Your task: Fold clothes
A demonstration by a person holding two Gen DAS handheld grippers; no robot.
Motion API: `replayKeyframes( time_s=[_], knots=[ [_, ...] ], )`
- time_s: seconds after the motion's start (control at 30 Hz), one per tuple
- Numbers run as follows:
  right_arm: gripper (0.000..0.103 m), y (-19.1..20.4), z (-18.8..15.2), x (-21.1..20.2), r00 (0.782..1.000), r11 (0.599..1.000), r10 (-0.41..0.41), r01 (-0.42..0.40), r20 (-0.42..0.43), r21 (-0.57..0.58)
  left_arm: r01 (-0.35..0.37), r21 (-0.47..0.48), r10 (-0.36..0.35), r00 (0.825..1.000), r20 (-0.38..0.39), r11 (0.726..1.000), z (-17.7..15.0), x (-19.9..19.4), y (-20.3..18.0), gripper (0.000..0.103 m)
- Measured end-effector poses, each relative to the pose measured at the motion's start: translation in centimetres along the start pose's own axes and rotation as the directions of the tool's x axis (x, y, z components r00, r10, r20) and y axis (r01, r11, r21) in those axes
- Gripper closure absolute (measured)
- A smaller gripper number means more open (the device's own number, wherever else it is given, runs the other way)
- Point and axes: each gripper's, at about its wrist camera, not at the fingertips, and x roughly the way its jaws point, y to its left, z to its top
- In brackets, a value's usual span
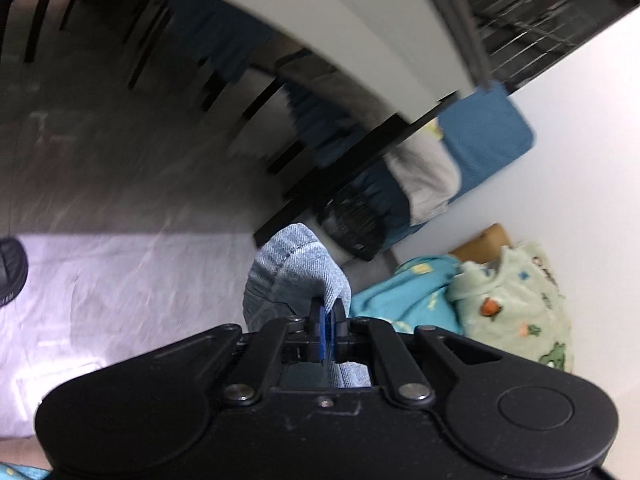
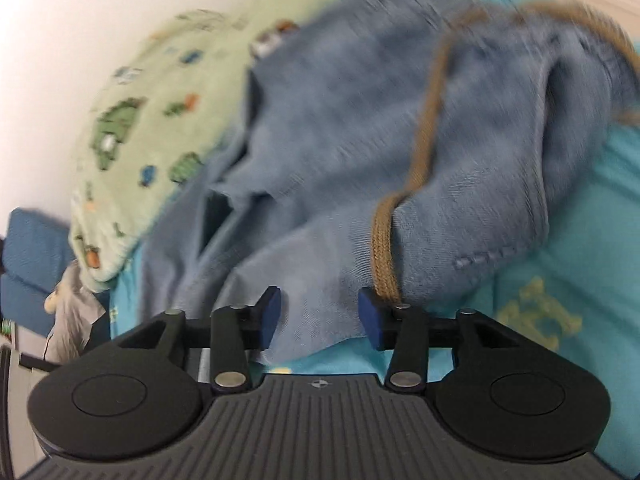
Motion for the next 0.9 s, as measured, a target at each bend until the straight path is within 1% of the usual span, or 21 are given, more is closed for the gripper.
replayKeyframes(
  time_s=[0.07, 0.1, 0.13, 0.2, 0.23, 0.3, 0.33, 0.4, 0.43, 0.47, 0.5, 0.57, 0.63, 0.67, 0.7, 0.77, 0.8, 0.9],
  knots=[
    [0.051, -0.1, 0.1, 0.3, 1.0, 1.0, -0.004, 0.003, 0.013, 0.025, -0.012, -0.002, 0.012, 1.0, -0.012, 1.0, -0.1, 0.7, 0.3, 0.101],
    [0.049, -0.1, 0.2, 0.6, 1.0, 1.0, -0.013, 0.012, 0.013, 0.027, -0.017, 0.002, 0.017, 1.0, -0.012, 1.0, -0.1, 0.9, 0.3, 0.101],
    [0.045, -0.1, 0.1, 1.0, 1.0, 0.999, -0.027, 0.027, 0.002, 0.025, -0.018, 0.001, 0.018, 1.0, -0.012, 1.0, -0.1, 1.0, 0.4, 0.101],
    [0.045, -0.5, -0.4, 1.4, 0.998, 0.998, -0.05, 0.051, -0.038, 0.047, -0.017, -0.006, 0.017, 1.0, -0.012, 1.0, -0.1, 1.3, 0.6, 0.101],
    [0.045, -0.6, -0.6, 1.1, 0.998, 0.997, -0.036, 0.039, -0.053, 0.071, -0.02, -0.004, 0.02, 1.0, -0.013, 1.0, -0.2, 1.3, 0.7, 0.101],
    [0.045, -0.8, -0.8, -0.1, 0.999, 0.993, 0.002, 0.003, -0.047, 0.121, -0.028, 0.006, 0.028, 0.999, -0.014, 1.0, -0.2, 1.5, 0.8, 0.101],
    [0.045, -1.1, -0.8, -1.0, 1.0, 0.99, 0.008, -0.004, -0.025, 0.142, -0.033, 0.011, 0.033, 0.999, -0.016, 0.999, 0.0, 2.0, 0.7, 0.101],
    [0.045, -2.0, -0.1, -3.3, 0.997, 0.985, -0.021, 0.009, 0.069, 0.17, -0.039, 0.018, 0.04, 0.999, -0.019, 0.999, 0.1, 2.6, 0.5, 0.101],
    [0.044, -2.5, 0.3, -4.4, 0.992, 0.982, -0.048, 0.025, 0.117, 0.187, -0.042, 0.021, 0.042, 0.999, -0.021, 0.999, 0.0, 2.8, 0.5, 0.101],
    [0.044, -3.2, 0.9, -5.3, 0.982, 0.975, -0.092, 0.056, 0.162, 0.216, -0.044, 0.024, 0.045, 0.999, -0.022, 0.999, 0.0, 3.0, 0.4, 0.101],
    [0.043, -4.1, 1.4, -6.0, 0.975, 0.963, -0.123, 0.072, 0.186, 0.26, -0.047, 0.029, 0.048, 0.999, -0.023, 0.998, 0.0, 3.1, 0.4, 0.101],
    [0.041, -5.9, 2.4, -6.9, 0.971, 0.936, -0.149, 0.078, 0.186, 0.343, -0.055, 0.045, 0.056, 0.998, -0.022, 0.997, -0.2, 3.3, 0.2, 0.101],
    [0.04, -7.2, 3.3, -7.0, 0.973, 0.919, -0.161, 0.087, 0.165, 0.384, -0.061, 0.048, 0.062, 0.998, -0.022, 0.997, -0.2, 3.3, 0.2, 0.101],
    [0.035, -7.7, 3.6, -6.9, 0.971, 0.912, -0.183, 0.109, 0.153, 0.397, -0.064, 0.05, 0.065, 0.998, -0.023, 0.997, -0.3, 3.3, 0.2, 0.101],
    [0.033, -7.9, 3.8, -6.7, 0.966, 0.902, -0.22, 0.148, 0.136, 0.405, -0.067, 0.052, 0.068, 0.997, -0.023, 0.996, -0.3, 3.4, 0.2, 0.101],
    [0.032, -8.8, 4.0, -6.7, 0.956, 0.876, -0.272, 0.199, 0.11, 0.44, -0.073, 0.055, 0.074, 0.997, -0.024, 0.996, -0.4, 3.4, 0.2, 0.101],
    [0.032, -9.4, 4.0, -6.9, 0.954, 0.864, -0.282, 0.204, 0.106, 0.459, -0.076, 0.056, 0.077, 0.997, -0.024, 0.996, -0.5, 3.4, 0.2, 0.101],
    [0.031, -10.1, 4.6, -6.2, 0.963, 0.859, -0.241, 0.155, 0.118, 0.487, -0.085, 0.062, 0.086, 0.996, -0.025, 0.994, -0.6, 3.5, 0.1, 0.101]
  ],
)
